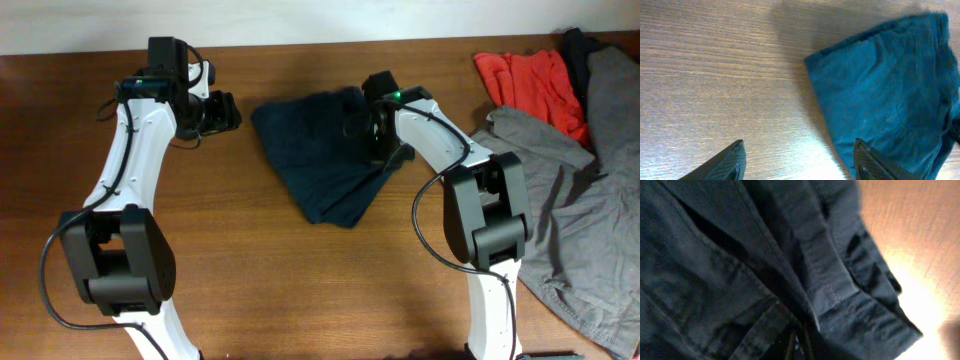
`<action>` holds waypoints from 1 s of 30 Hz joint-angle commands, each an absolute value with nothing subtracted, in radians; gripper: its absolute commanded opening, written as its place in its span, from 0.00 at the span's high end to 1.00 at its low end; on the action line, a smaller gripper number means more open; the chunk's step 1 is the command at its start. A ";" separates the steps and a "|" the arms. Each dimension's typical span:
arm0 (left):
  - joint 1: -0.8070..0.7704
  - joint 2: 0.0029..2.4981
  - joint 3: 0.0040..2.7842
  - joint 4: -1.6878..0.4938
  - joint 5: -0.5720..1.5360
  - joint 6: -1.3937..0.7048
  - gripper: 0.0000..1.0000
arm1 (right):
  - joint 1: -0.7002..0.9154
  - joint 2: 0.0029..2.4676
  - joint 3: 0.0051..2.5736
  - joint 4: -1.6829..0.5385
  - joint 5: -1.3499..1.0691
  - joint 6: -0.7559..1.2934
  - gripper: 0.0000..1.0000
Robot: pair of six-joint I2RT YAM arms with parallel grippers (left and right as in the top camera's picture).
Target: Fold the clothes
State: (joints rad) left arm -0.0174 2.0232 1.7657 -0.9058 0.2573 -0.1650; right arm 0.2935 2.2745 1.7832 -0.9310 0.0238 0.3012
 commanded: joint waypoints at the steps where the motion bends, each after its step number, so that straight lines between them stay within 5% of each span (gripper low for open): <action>1: -0.019 2.033 1.781 -0.908 0.257 -0.152 0.32 | 0.297 2.297 1.823 -0.852 0.035 0.231 0.87; 9: -0.020 2.033 1.781 -0.866 0.258 -0.140 0.31 | 0.378 2.297 1.823 -0.718 -0.170 0.002 0.83; 15: -0.036 2.033 1.781 -0.807 0.336 0.036 0.30 | 0.429 2.256 1.851 -0.794 0.100 0.069 0.87; 21: -0.064 2.072 1.781 -0.698 0.262 0.181 0.18 | 0.400 2.094 1.966 -0.978 0.154 0.072 0.81; 30: -0.074 2.252 1.781 -0.577 0.272 0.197 0.23 | 0.397 1.869 1.983 -1.105 0.162 0.061 0.80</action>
State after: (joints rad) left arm -0.0692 2.1727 1.7676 -0.5812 0.2752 0.1680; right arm 0.3916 1.9141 1.9747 -1.0836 0.1356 0.0566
